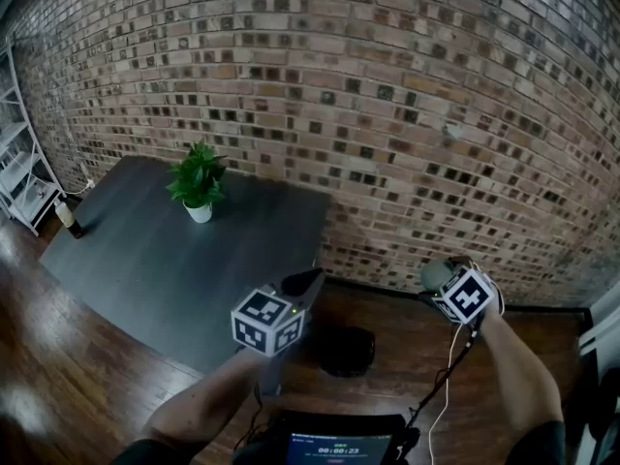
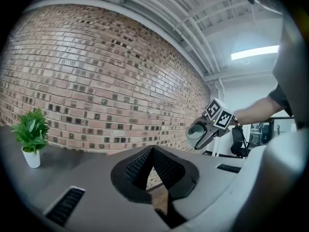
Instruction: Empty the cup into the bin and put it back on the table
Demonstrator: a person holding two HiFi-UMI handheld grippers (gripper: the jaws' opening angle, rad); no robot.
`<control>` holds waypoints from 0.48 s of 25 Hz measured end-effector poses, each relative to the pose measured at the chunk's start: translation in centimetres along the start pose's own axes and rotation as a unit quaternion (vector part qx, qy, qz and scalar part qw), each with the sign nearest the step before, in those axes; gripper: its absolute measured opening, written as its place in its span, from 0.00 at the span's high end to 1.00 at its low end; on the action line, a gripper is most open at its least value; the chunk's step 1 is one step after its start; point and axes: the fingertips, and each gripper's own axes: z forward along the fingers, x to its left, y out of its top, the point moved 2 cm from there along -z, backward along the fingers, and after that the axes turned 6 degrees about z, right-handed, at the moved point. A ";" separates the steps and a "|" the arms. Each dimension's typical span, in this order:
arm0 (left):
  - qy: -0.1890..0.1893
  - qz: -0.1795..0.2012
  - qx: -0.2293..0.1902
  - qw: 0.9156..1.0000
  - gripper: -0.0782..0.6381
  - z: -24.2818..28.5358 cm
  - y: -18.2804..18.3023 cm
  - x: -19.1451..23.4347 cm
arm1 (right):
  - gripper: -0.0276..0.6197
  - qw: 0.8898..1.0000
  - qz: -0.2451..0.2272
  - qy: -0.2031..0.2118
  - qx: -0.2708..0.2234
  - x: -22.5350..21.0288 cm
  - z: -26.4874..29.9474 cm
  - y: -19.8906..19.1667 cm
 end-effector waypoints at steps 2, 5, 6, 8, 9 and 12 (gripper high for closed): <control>-0.001 -0.001 -0.001 1.000 0.89 0.1 0.1 0.1 | 0.34 1.000 -0.010 -0.007 0.018 -0.4 0.2 -0.9; 0.000 0.003 0.005 1.000 0.89 0.5 -0.3 0.1 | 0.34 0.999 -0.028 -0.009 0.014 -0.4 -0.1 -0.2; -0.001 0.010 0.010 1.000 0.89 0.6 -0.4 0.0 | 0.34 0.999 -0.035 -0.009 0.015 -0.4 -0.1 -0.1; -0.004 0.022 0.019 1.000 0.89 1.0 -0.7 -0.2 | 0.34 0.999 -0.045 -0.007 0.023 -0.5 -0.1 -0.2; -0.005 0.022 0.021 1.000 0.89 1.1 -0.8 -0.2 | 0.34 0.998 -0.050 -0.007 0.027 -0.5 0.0 -0.2; -0.010 0.015 0.024 1.000 0.89 1.4 -1.1 -0.3 | 0.34 0.997 -0.063 -0.013 0.038 -0.7 0.0 -0.4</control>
